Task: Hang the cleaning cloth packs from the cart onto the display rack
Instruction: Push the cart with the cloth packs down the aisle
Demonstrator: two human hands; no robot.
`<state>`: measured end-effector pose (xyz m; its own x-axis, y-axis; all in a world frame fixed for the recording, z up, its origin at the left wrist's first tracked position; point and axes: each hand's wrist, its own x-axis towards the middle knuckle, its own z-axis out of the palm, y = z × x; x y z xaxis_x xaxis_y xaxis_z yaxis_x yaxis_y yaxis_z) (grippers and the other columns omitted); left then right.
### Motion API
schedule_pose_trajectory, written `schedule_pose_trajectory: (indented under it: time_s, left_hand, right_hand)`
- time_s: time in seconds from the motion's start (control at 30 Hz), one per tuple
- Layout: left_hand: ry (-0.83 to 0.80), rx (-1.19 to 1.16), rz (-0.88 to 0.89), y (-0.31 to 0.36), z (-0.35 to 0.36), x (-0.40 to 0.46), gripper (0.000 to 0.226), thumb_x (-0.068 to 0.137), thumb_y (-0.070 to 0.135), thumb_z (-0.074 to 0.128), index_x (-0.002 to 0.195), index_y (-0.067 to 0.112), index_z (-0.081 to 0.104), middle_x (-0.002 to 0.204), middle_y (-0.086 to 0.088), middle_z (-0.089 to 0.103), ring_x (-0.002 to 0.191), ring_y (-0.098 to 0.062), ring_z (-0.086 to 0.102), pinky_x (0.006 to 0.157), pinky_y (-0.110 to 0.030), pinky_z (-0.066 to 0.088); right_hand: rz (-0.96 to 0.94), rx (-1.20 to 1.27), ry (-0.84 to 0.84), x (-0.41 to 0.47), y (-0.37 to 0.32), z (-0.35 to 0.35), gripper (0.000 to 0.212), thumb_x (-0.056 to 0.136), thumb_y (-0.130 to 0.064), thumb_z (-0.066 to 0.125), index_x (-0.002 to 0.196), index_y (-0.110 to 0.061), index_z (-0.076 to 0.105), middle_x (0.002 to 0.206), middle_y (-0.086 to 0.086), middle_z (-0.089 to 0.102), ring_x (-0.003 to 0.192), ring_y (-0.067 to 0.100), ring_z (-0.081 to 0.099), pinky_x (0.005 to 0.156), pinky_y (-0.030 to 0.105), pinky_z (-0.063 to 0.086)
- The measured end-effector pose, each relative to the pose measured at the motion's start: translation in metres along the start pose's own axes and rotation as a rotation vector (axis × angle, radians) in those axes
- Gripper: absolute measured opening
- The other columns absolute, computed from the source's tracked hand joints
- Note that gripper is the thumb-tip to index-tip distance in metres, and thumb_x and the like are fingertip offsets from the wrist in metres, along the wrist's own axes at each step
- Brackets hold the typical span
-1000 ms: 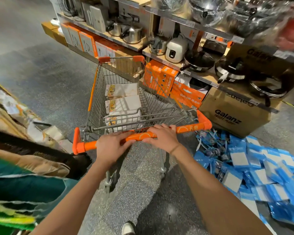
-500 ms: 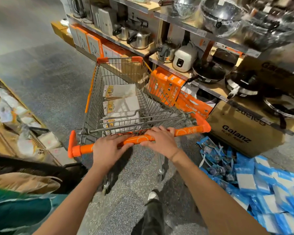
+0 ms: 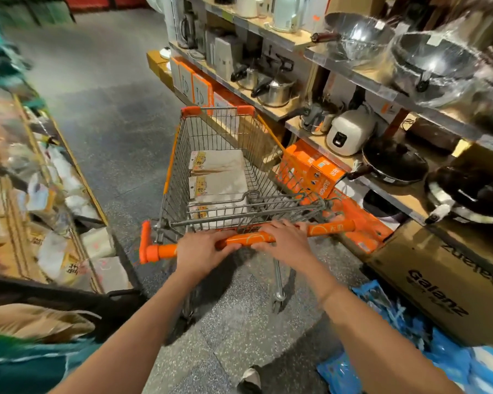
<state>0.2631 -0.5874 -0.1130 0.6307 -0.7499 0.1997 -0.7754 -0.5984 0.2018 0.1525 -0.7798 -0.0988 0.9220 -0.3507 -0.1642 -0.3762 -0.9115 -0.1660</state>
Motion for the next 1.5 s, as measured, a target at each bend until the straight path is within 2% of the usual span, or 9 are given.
schedule_pose_trajectory:
  time_s: [0.37, 0.47, 0.63, 0.8, 1.0, 1.37, 1.5]
  left_hand:
    - [0.184, -0.003, -0.014, 0.010, 0.021, 0.080, 0.062, 0.080, 0.080, 0.030, 0.114, 0.042, 0.066, 0.090, 0.011, 0.074, 0.073, -0.015, 0.069, 0.058, -0.026, 0.048]
    - [0.172, -0.009, -0.037, 0.009, 0.026, 0.099, 0.060, 0.080, 0.078, 0.032, 0.115, 0.043, 0.065, 0.092, 0.010, 0.074, 0.075, -0.015, 0.069, 0.059, -0.027, 0.050]
    - [0.191, 0.007, -0.049, 0.004, 0.033, 0.129, 0.061, 0.082, 0.075, 0.028, 0.115, 0.040, 0.065, 0.084, 0.013, 0.071, 0.069, -0.009, 0.065, 0.061, -0.025, 0.048]
    - [0.206, 0.008, -0.045, -0.004, 0.038, 0.158, 0.050, 0.084, 0.070, 0.042, 0.114, 0.038, 0.066, 0.084, 0.013, 0.071, 0.071, -0.011, 0.065, 0.064, -0.025, 0.045]
    - [0.288, 0.023, -0.049, -0.013, 0.046, 0.200, 0.053, 0.082, 0.068, 0.040, 0.104, 0.033, 0.072, 0.069, 0.011, 0.068, 0.058, -0.012, 0.063, 0.053, -0.023, 0.039]
    - [0.282, 0.062, -0.114, -0.044, 0.062, 0.293, 0.042, 0.078, 0.063, 0.060, 0.102, 0.032, 0.074, 0.075, 0.007, 0.072, 0.064, -0.014, 0.068, 0.057, -0.028, 0.053]
    - [0.277, 0.060, -0.118, -0.060, 0.066, 0.325, 0.046, 0.080, 0.067, 0.049, 0.100, 0.034, 0.073, 0.071, 0.010, 0.070, 0.061, -0.011, 0.066, 0.052, -0.025, 0.051]
  right_hand:
    - [-0.059, -0.010, 0.039, 0.080, 0.049, -0.018, 0.059, 0.080, -0.076, 0.033, 0.123, -0.039, 0.051, 0.128, -0.007, 0.053, 0.122, 0.022, 0.040, 0.098, 0.048, 0.021]
    - [-0.059, -0.006, 0.019, 0.100, 0.057, -0.023, 0.058, 0.081, -0.075, 0.033, 0.123, -0.039, 0.050, 0.131, -0.007, 0.051, 0.126, 0.023, 0.037, 0.100, 0.050, 0.019]
    - [-0.098, -0.029, 0.061, 0.132, 0.068, -0.031, 0.058, 0.081, -0.075, 0.031, 0.122, -0.040, 0.051, 0.122, -0.010, 0.053, 0.119, 0.018, 0.043, 0.097, 0.043, 0.019]
    - [-0.101, -0.034, 0.007, 0.169, 0.076, -0.037, 0.058, 0.081, -0.076, 0.032, 0.123, -0.041, 0.049, 0.126, -0.010, 0.051, 0.121, 0.018, 0.040, 0.096, 0.045, 0.019]
    - [-0.124, -0.054, -0.033, 0.215, 0.088, -0.050, 0.056, 0.081, -0.076, 0.033, 0.121, -0.040, 0.049, 0.127, -0.009, 0.050, 0.121, 0.020, 0.039, 0.095, 0.045, 0.019]
    - [-0.148, -0.083, -0.093, 0.320, 0.106, -0.073, 0.061, 0.080, -0.077, 0.031, 0.127, -0.041, 0.045, 0.139, -0.009, 0.043, 0.129, 0.020, 0.034, 0.100, 0.050, 0.021]
    - [-0.161, -0.081, -0.106, 0.357, 0.109, -0.079, 0.062, 0.080, -0.078, 0.029, 0.127, -0.040, 0.046, 0.138, -0.008, 0.043, 0.128, 0.020, 0.035, 0.100, 0.050, 0.021]
